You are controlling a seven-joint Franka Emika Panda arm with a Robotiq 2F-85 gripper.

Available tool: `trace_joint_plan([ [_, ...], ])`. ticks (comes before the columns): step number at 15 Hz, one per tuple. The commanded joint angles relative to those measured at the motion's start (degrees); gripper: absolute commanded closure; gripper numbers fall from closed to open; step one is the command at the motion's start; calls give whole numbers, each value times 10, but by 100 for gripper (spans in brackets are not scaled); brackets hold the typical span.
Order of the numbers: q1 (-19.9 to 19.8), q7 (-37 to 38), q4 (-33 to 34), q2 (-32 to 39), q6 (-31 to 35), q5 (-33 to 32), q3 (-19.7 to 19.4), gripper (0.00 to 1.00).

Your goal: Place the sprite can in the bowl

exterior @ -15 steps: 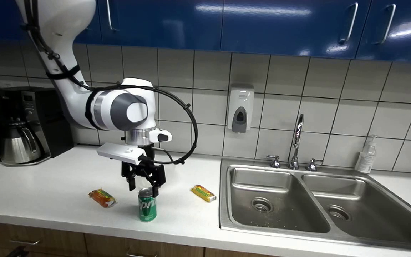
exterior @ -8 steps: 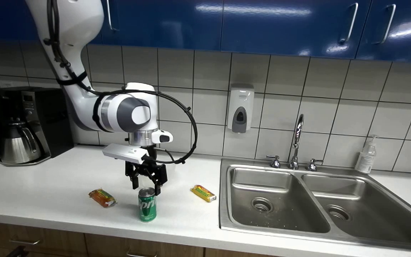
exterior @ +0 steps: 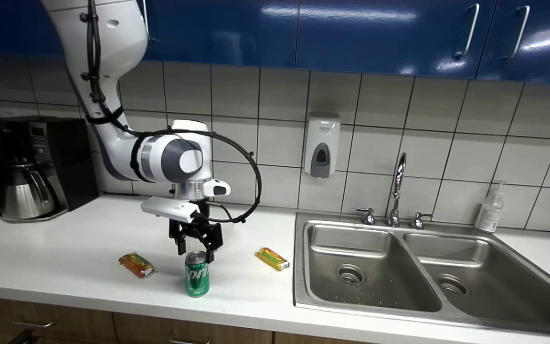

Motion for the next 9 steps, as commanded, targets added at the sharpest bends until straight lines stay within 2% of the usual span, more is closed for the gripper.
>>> trace_joint_plan([
  [1,0,7,22,16,-18,13,6,0],
  [9,-5,5,20,23,-17,16,1,0],
])
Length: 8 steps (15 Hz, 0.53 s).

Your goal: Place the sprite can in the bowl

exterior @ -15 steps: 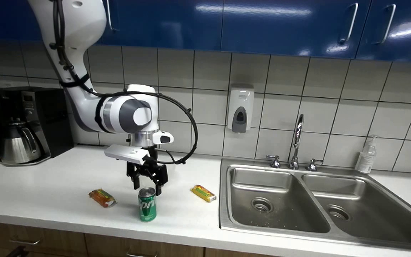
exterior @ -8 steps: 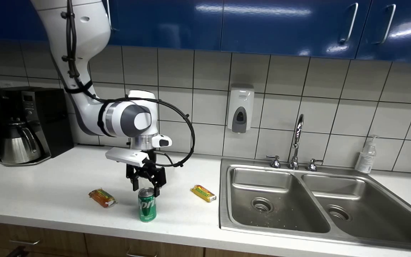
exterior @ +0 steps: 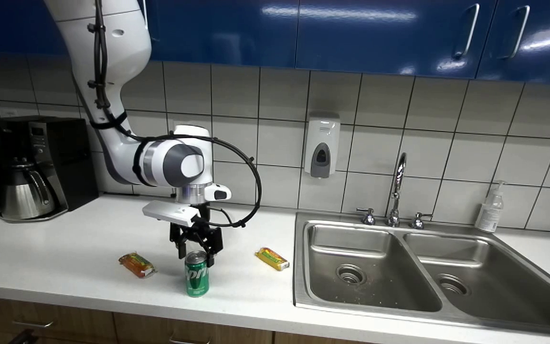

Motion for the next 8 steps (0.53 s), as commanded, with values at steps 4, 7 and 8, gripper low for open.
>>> trace_joint_plan([
  [4,-8,3,5,3,-15,9,-3,0],
  [7,-12,1,4,7,-15,11,-2,0],
  [8,-13,-1,4,8,-16,12,-1,25],
])
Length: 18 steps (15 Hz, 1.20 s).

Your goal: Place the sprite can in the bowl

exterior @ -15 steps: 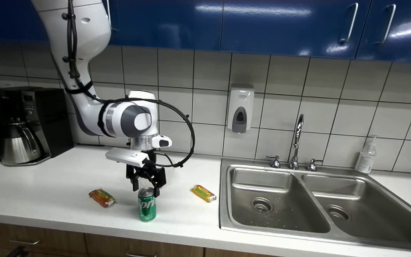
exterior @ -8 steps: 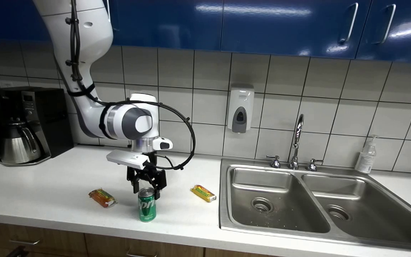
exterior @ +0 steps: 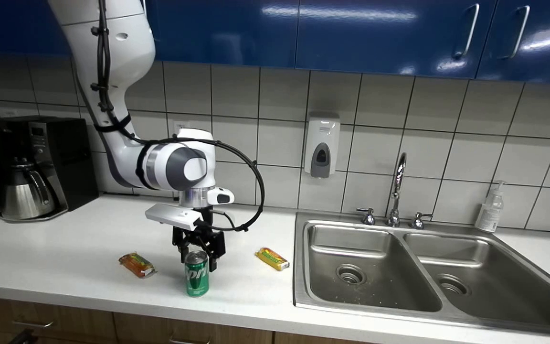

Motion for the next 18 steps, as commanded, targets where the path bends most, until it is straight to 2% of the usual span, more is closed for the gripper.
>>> trace_joint_plan([
  [1,-8,0,3,1,-15,12,4,26],
  [4,-11,-3,1,0,-15,16,6,51],
  [6,-11,-3,-1,-3,-15,20,6,61],
  [18,10,14,-31,-105,-31,0,-4,61],
])
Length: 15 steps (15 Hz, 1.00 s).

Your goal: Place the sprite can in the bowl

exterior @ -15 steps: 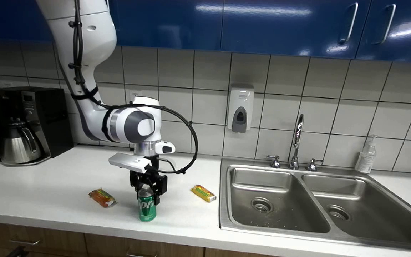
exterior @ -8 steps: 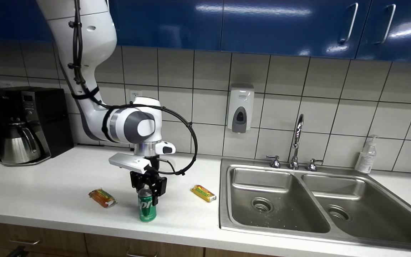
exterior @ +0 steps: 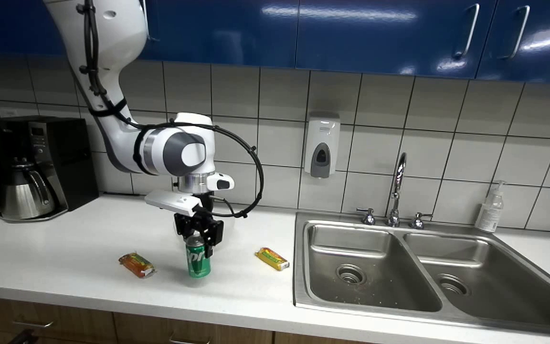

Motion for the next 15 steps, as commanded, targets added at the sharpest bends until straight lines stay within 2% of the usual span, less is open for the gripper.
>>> trace_joint_plan([
  [1,10,16,-25,-66,-26,-15,-5,61],
  [9,24,51,-15,-115,-46,-56,-4,61],
  [15,36,91,3,-116,-42,-86,2,61],
])
